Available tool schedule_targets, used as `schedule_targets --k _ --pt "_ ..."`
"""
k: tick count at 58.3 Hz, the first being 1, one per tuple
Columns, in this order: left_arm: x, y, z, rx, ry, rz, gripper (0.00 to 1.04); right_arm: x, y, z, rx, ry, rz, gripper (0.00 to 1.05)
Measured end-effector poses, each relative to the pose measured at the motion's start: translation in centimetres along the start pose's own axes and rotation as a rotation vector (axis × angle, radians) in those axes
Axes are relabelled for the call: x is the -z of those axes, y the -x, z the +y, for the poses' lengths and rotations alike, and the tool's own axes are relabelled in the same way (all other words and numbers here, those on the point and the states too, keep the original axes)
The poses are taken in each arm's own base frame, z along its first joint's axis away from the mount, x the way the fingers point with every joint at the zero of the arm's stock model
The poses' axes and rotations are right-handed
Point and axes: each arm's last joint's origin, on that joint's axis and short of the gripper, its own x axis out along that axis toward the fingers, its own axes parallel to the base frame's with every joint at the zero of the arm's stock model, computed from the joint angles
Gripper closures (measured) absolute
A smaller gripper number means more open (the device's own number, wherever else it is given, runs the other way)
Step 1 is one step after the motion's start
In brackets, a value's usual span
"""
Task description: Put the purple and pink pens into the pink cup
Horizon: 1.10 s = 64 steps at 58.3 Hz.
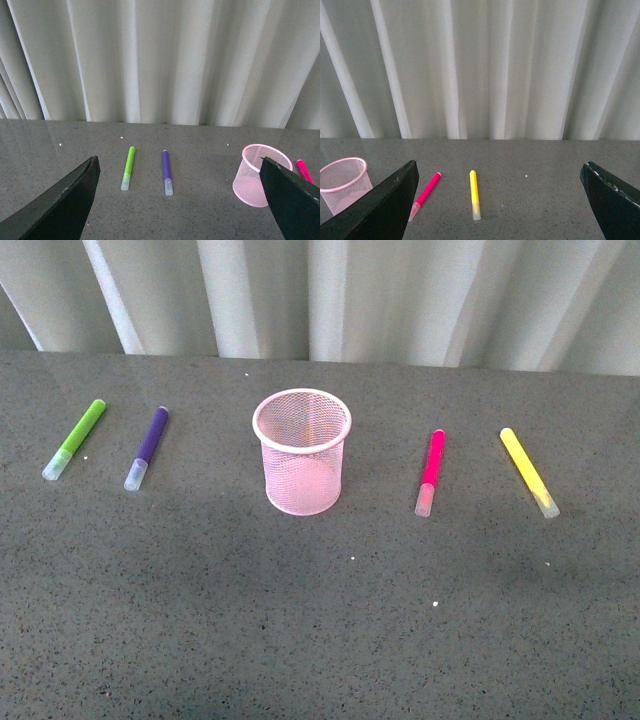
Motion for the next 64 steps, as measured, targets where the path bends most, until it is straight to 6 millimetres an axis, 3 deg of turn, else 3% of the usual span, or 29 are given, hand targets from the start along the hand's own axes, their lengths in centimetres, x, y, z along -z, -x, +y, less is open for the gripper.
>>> schedule_targets --k 64 --pt "0.00 0.00 0.00 0.000 0.000 0.000 0.07 0.00 0.00 0.00 0.000 0.000 0.000 0.07"
